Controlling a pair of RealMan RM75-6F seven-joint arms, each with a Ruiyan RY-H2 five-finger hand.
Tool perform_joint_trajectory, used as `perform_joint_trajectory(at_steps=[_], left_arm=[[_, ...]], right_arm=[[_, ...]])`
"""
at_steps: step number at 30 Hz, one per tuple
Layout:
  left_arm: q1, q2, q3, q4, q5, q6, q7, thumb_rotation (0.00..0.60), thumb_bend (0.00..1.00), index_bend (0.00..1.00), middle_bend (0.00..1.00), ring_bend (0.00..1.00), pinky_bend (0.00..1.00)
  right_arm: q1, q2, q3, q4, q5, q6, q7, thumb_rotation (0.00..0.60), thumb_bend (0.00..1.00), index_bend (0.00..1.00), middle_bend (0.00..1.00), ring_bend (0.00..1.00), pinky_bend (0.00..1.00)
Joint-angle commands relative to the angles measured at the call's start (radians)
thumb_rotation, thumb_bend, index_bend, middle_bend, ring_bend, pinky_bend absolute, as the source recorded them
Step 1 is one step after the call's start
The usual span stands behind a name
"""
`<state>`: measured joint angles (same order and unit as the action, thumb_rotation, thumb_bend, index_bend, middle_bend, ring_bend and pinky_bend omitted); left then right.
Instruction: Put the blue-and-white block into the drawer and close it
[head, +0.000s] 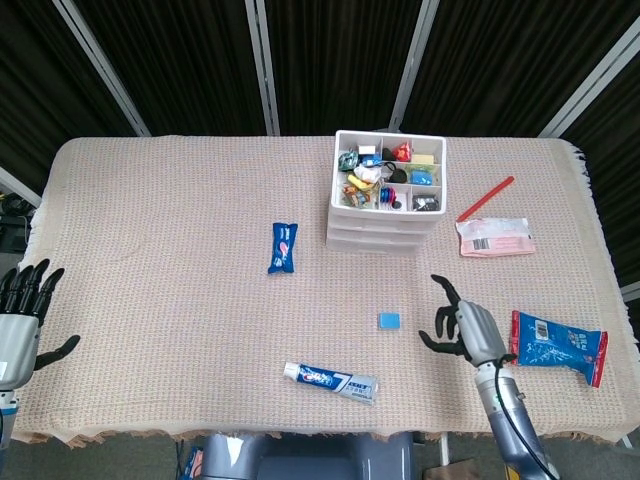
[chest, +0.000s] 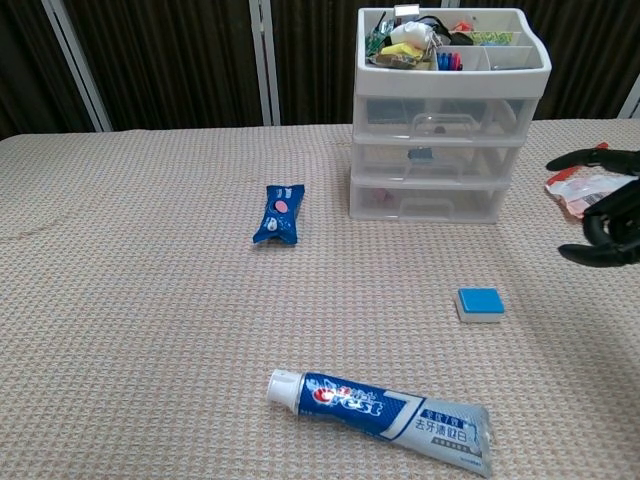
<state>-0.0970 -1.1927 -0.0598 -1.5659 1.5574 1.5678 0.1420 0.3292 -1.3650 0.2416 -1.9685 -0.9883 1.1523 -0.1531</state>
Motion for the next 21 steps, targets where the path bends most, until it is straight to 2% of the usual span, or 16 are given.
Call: perform_joint_trajectory(at_steps=[1, 14, 21], left_arm=[[-0.001, 0.001, 0.000, -0.001, -0.001, -0.001, -0.007, 0.600, 0.18, 0.07, 0.00, 0.00, 0.00], [-0.005, 0.008, 0.000, -0.001, 0.002, -0.007, -0.031, 0.600, 0.18, 0.07, 0.00, 0.00, 0.00], [-0.006, 0.009, 0.000, -0.005, -0.005, -0.014, -0.031, 0.600, 0.18, 0.07, 0.00, 0.00, 0.00]], right_arm=[[0.073, -0.085, 0.066, -0.023, 0.156, -0.042, -0.008, 0.600, 0.22, 0.10, 0.73, 0.72, 0.50], [0.222, -0.223, 0.218, 0.054, 0.527, -0.064, 0.024, 0.600, 0.23, 0.11, 0.73, 0.73, 0.50], [0.271, -0.277, 0.267, 0.122, 0.575, -0.051, 0.049, 0.600, 0.24, 0.11, 0.73, 0.73, 0.51]])
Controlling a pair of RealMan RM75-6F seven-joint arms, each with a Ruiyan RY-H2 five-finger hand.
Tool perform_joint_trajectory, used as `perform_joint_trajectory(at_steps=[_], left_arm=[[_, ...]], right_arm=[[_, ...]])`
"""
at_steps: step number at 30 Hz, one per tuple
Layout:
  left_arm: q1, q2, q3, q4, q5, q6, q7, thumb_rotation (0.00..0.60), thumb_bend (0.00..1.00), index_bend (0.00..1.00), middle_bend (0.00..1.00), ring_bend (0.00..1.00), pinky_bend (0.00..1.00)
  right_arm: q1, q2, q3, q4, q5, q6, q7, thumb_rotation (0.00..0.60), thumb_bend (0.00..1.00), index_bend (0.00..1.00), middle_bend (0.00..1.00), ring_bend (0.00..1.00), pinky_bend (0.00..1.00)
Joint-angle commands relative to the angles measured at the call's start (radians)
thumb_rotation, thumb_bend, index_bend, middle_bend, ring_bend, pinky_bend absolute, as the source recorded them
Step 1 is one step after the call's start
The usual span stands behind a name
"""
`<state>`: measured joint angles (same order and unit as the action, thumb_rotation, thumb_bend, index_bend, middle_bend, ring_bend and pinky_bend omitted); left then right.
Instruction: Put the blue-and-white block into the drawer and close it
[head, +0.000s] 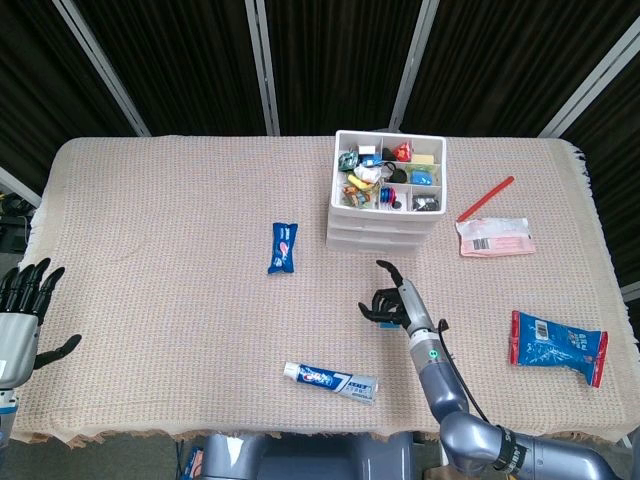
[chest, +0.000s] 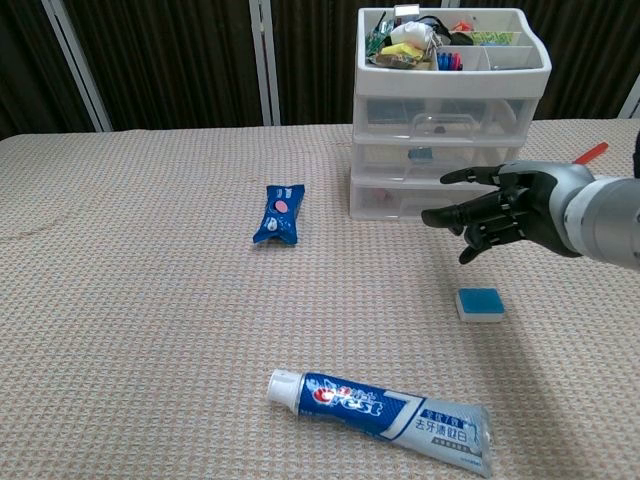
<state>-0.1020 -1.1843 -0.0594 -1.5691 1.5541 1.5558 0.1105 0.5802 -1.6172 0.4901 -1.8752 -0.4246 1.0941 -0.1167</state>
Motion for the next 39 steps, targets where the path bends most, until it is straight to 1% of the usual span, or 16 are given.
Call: perform_joint_trajectory(at_steps=[1, 5, 16, 24, 35, 39], left_arm=[[-0.001, 0.000, 0.000, -0.003, -0.003, -0.003, 0.000, 0.600, 0.18, 0.07, 0.00, 0.00, 0.00], [0.000, 0.002, -0.001, -0.006, -0.005, -0.003, -0.005, 0.600, 0.18, 0.07, 0.00, 0.00, 0.00], [0.001, 0.004, 0.000, -0.011, -0.005, -0.001, -0.016, 0.600, 0.18, 0.07, 0.00, 0.00, 0.00], [0.000, 0.006, 0.001, -0.022, -0.016, -0.013, -0.007, 0.600, 0.18, 0.07, 0.00, 0.00, 0.00], [0.001, 0.013, 0.007, -0.033, -0.019, -0.023, -0.017, 0.600, 0.18, 0.07, 0.00, 0.00, 0.00], [-0.001, 0.015, 0.008, -0.037, -0.021, -0.030, -0.019, 0.600, 0.18, 0.07, 0.00, 0.00, 0.00]], right_arm=[[0.027, -0.036, 0.028, 0.039, 0.020, 0.007, 0.021, 0.600, 0.25, 0.11, 0.73, 0.73, 0.51], [0.050, -0.082, 0.063, 0.074, 0.051, 0.019, 0.063, 0.600, 0.27, 0.11, 0.73, 0.73, 0.50], [0.097, -0.163, 0.082, 0.165, 0.066, 0.003, 0.108, 0.600, 0.29, 0.13, 0.73, 0.73, 0.50], [0.120, -0.201, 0.099, 0.240, 0.040, -0.002, 0.137, 0.600, 0.30, 0.14, 0.73, 0.73, 0.51], [0.137, -0.218, 0.125, 0.347, 0.073, -0.029, 0.148, 0.600, 0.30, 0.15, 0.73, 0.73, 0.50], [0.145, -0.229, 0.152, 0.379, 0.097, -0.040, 0.165, 0.600, 0.30, 0.17, 0.73, 0.73, 0.50]])
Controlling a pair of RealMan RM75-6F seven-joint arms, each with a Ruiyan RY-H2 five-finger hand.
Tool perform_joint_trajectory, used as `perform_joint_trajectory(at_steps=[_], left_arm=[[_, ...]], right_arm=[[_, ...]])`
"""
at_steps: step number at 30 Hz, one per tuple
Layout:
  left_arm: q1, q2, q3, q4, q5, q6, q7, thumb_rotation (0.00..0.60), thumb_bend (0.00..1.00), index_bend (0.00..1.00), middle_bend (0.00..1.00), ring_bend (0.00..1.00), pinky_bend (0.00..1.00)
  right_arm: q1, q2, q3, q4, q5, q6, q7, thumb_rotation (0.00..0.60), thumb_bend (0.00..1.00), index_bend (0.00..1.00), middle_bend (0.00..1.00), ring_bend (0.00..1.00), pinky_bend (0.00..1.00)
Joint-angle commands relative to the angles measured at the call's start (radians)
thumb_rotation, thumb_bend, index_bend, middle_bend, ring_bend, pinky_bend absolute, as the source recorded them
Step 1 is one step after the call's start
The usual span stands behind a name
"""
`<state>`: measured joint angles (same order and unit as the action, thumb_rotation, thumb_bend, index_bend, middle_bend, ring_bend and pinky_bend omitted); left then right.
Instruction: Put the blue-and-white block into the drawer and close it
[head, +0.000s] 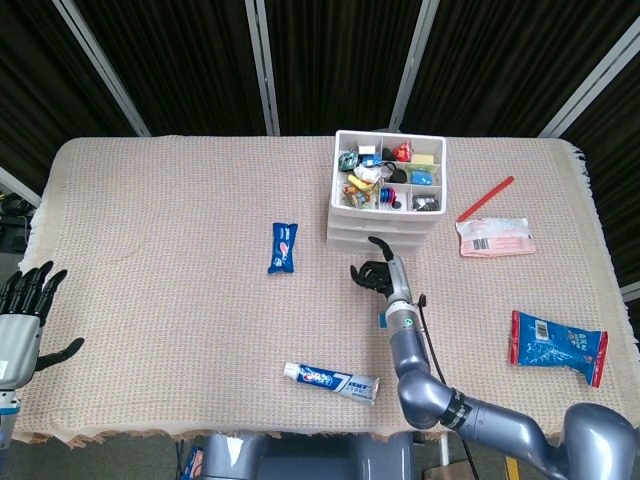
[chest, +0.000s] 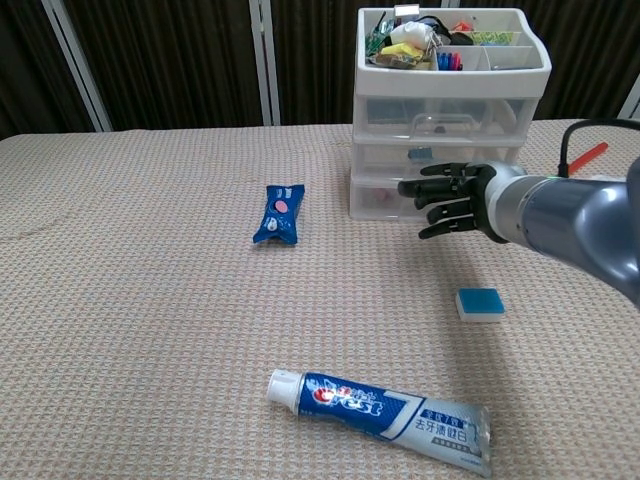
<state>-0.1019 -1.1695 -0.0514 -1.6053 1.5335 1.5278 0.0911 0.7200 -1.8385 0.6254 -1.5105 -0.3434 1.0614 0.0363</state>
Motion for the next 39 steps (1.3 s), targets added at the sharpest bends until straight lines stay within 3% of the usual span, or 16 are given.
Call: perform_joint_trajectory(at_steps=[1, 12, 19, 39], left_arm=[[-0.001, 0.001, 0.000, -0.001, -0.001, -0.003, 0.001, 0.600, 0.18, 0.07, 0.00, 0.00, 0.00], [-0.004, -0.005, 0.002, 0.009, 0.016, 0.004, 0.004, 0.600, 0.18, 0.07, 0.00, 0.00, 0.00], [-0.006, -0.008, 0.001, 0.017, 0.021, 0.008, -0.001, 0.600, 0.18, 0.07, 0.00, 0.00, 0.00], [-0.006, -0.004, 0.003, 0.008, 0.018, 0.004, -0.009, 0.600, 0.18, 0.08, 0.00, 0.00, 0.00]], right_arm=[[0.008, -0.011, 0.027, 0.020, 0.026, -0.011, 0.018, 0.600, 0.30, 0.18, 0.73, 0.73, 0.50], [0.026, -0.043, 0.151, 0.064, 0.229, -0.080, 0.095, 0.600, 0.33, 0.38, 0.73, 0.73, 0.50], [0.047, -0.042, 0.170, 0.093, 0.284, -0.100, 0.088, 0.600, 0.34, 0.38, 0.73, 0.73, 0.50], [0.051, -0.053, 0.191, 0.083, 0.244, -0.035, 0.126, 0.600, 0.34, 0.29, 0.73, 0.72, 0.50]])
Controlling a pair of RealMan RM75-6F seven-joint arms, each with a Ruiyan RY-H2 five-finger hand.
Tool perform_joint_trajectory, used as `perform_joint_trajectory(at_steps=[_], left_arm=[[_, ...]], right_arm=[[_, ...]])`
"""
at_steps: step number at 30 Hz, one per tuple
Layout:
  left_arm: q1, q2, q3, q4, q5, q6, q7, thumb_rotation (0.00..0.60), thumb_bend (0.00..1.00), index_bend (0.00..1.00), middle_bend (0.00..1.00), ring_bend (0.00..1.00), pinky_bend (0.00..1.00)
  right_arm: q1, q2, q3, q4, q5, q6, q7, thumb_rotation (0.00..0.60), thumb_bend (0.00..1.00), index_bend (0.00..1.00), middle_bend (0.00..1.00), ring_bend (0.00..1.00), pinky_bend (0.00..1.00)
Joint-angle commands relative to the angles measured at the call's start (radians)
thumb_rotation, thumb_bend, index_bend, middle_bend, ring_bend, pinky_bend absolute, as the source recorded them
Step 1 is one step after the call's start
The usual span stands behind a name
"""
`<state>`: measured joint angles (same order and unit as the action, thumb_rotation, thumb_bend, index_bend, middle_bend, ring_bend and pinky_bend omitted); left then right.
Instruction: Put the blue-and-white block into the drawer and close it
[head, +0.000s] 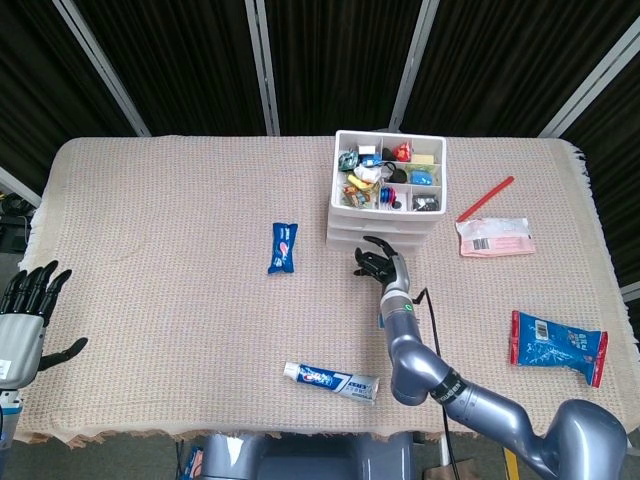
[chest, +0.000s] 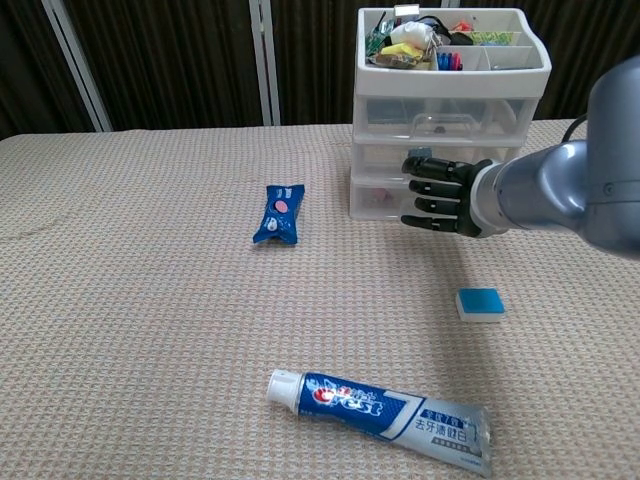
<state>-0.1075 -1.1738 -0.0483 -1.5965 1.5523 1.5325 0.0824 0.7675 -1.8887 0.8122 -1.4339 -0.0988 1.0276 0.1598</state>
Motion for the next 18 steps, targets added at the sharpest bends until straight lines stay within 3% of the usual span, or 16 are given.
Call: perform_joint_trajectory(at_steps=[1, 9, 18], left_arm=[[-0.001, 0.000, 0.000, -0.001, -0.001, -0.002, -0.001, 0.600, 0.18, 0.08, 0.00, 0.00, 0.00], [-0.003, 0.004, 0.000, -0.004, -0.005, -0.009, -0.007, 0.600, 0.18, 0.08, 0.00, 0.00, 0.00], [-0.004, 0.007, 0.000, -0.005, -0.005, -0.011, -0.012, 0.600, 0.18, 0.08, 0.00, 0.00, 0.00]], right_arm=[[0.007, -0.005, 0.008, 0.012, 0.002, -0.004, 0.005, 0.600, 0.34, 0.29, 0.73, 0.72, 0.50], [0.032, -0.018, 0.023, 0.044, 0.013, -0.024, 0.004, 0.600, 0.34, 0.29, 0.73, 0.72, 0.50], [0.054, -0.027, 0.036, 0.052, 0.043, -0.040, 0.001, 0.600, 0.37, 0.37, 0.73, 0.72, 0.50]])
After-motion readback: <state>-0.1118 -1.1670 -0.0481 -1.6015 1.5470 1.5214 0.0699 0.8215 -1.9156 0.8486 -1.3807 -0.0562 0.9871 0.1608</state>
